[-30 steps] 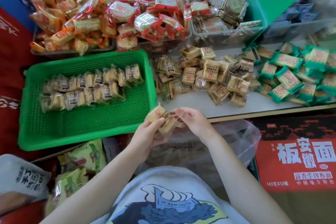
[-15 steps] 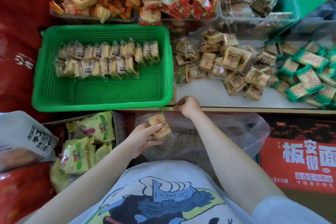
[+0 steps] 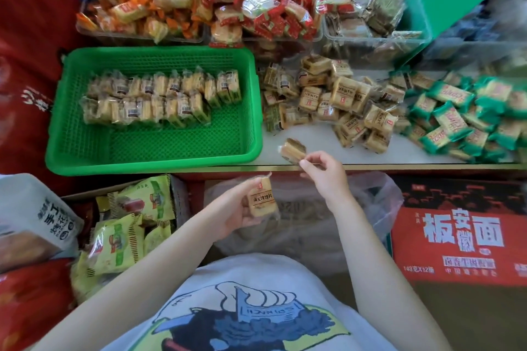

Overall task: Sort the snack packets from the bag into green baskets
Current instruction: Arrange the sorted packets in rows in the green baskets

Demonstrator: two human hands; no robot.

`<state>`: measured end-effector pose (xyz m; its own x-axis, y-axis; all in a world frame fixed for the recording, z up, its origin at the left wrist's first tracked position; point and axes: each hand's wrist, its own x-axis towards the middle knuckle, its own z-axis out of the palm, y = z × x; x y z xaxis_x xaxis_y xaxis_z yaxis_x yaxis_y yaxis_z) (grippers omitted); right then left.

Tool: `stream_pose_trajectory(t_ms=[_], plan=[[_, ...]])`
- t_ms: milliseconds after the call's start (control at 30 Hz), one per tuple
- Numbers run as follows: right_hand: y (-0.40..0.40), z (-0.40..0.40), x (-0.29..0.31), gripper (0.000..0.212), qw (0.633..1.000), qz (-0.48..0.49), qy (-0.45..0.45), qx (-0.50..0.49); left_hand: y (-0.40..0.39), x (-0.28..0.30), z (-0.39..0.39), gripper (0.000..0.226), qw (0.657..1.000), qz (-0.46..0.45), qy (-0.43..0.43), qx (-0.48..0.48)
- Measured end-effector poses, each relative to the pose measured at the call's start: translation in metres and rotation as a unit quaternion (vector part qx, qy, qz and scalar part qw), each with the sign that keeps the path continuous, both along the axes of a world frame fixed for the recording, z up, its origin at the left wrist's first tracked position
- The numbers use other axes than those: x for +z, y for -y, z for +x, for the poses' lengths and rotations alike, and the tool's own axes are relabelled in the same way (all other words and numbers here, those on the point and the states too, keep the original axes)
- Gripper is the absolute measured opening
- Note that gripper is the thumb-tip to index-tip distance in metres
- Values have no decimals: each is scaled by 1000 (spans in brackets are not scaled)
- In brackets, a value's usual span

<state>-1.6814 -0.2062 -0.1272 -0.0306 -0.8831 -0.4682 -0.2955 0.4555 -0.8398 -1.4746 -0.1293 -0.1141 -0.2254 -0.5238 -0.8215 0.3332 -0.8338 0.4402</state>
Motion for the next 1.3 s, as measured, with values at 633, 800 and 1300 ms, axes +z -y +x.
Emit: stream_pose_trajectory(t_ms=[633,800,1300], plan=[[41,13,16,6,994,74,43,-72,80,33,13,29,981,-80,96,146],[95,58,-21,32,980,161,14,-115,84,28,42,30,965,-101,164,177],[74,72,34,11,946,78,158,-271,92,17,69,32,959,-130,198,158]])
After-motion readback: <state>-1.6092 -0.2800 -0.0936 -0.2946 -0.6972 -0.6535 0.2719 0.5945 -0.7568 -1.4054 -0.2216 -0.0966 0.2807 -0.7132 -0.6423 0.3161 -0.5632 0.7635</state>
